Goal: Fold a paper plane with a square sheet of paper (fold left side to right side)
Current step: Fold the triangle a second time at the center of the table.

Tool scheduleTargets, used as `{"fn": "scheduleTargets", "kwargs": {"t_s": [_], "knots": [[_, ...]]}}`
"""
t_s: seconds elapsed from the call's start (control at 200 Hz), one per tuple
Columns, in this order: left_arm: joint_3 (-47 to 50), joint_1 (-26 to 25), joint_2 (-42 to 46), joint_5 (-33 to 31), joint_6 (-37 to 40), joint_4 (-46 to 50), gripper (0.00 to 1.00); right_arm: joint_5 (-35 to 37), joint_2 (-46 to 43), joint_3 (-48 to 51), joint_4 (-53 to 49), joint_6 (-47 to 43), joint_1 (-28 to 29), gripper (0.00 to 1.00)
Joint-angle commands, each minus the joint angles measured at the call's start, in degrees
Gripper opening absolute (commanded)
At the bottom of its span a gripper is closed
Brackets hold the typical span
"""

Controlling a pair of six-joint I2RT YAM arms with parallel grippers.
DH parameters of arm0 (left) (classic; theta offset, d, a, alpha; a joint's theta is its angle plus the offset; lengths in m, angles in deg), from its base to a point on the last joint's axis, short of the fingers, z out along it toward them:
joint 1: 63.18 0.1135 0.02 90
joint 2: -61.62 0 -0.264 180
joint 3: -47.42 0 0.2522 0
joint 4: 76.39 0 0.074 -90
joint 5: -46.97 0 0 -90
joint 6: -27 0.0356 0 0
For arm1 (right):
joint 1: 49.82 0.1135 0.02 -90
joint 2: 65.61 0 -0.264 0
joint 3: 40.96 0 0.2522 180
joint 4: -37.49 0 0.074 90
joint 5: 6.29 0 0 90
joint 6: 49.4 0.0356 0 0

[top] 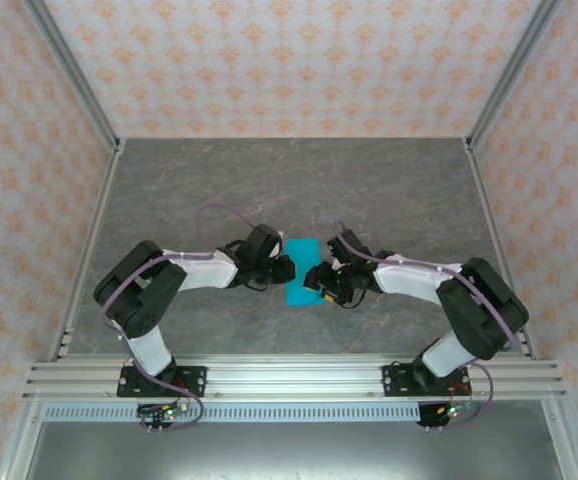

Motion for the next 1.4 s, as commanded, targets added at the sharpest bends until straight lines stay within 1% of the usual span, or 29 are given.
{"fn": "scheduleTargets", "kwargs": {"t_s": [0.0, 0.175, 0.465, 0.675, 0.796, 0.921, 1.036, 1.246, 1.396], "knots": [[0.0, 0.1, 1.3, -0.5, 0.6, 1.7, 0.16, 1.1, -1.2, 1.7, -1.0, 1.2, 0.0, 0.55], [-0.1, 0.1, 1.3, -0.6, 0.7, 1.9, 0.16, 0.9, -1.2, 2.1, -0.1, 1.9, 0.0, 0.55], [-0.1, 0.1, 1.1, -0.5, 0.7, 1.7, 0.16, 2.6, -4.8, 3.5, -1.5, 2.7, 0.0, 0.57], [0.1, 0.0, 1.3, -0.5, 0.7, 1.7, 0.16, 0.9, -3.4, 4.1, 2.7, 4.2, 0.1, 0.57], [0.1, 0.1, 1.3, -0.5, 0.7, 1.6, 0.16, 0.5, -3.4, 3.9, 3.4, 4.4, 0.1, 0.56], [0.1, 0.1, 1.3, -0.6, 0.6, 1.7, 0.16, 0.3, -3.6, 3.8, 3.7, 4.7, 0.1, 0.55], [0.1, 0.1, 1.5, -0.5, 0.6, 1.6, 0.16, 0.3, -3.5, 3.8, 3.8, 4.8, 0.3, 0.49], [-0.1, 0.1, 2.7, 0.0, 0.7, 1.3, 0.16, 0.9, -3.6, 3.9, 2.1, 4.2, 0.2, 0.44], [-0.5, 0.1, 6.1, -0.4, 2.2, 1.3, 0.25, 1.0, -3.3, 4.5, 1.7, 4.4, 0.2, 0.43]]}}
